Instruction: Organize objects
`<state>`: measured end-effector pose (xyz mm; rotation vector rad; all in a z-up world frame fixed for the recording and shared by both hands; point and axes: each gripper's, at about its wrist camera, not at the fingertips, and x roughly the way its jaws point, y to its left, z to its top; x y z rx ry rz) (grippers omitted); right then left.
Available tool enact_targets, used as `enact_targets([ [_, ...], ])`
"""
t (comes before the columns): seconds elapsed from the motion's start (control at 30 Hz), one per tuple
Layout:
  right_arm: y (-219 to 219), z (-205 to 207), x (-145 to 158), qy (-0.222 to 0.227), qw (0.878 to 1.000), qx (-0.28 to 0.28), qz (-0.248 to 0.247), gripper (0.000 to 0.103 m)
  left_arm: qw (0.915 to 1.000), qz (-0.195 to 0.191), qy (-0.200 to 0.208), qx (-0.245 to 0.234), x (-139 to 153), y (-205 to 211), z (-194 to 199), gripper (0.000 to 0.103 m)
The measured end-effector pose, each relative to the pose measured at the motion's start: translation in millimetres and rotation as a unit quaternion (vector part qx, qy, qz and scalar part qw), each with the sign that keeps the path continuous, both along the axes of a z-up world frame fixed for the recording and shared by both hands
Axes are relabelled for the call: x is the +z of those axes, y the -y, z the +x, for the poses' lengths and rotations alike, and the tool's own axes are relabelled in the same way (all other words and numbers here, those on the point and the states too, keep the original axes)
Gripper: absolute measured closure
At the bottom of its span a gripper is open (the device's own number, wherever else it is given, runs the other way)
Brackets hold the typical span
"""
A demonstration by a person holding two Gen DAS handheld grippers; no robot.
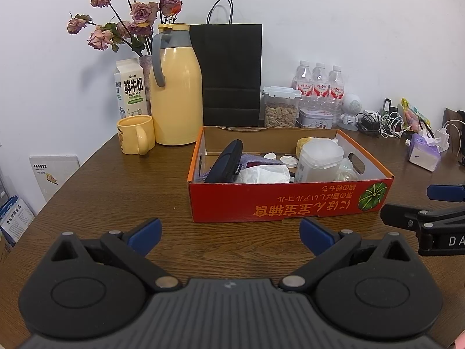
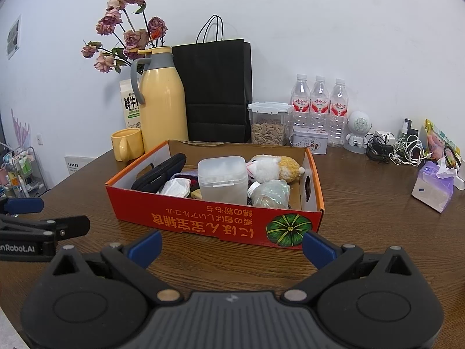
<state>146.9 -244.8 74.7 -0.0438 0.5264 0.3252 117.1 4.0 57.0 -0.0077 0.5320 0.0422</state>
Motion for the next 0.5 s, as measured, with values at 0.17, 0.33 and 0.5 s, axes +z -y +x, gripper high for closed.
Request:
enact_targets([
  [0.17, -0.1, 0.0, 0.2, 0.000, 1.000, 0.000, 0.000, 0.000, 1.0000, -0.001, 0.000, -0.002, 0.7, 0.7, -0.2, 0.000],
  [0.33, -0.2, 0.1, 0.3, 0.000, 1.000, 0.000, 0.000, 0.000, 1.0000, -0.001, 0.001, -0.001, 0.5, -0.2, 0.0, 0.000],
  [0.5, -0.3, 0.1, 0.4, 0.000, 1.000, 0.000, 0.000, 0.000, 1.0000, -0.005, -0.001, 0.003, -0.3, -2.6, 1.0, 0.000],
])
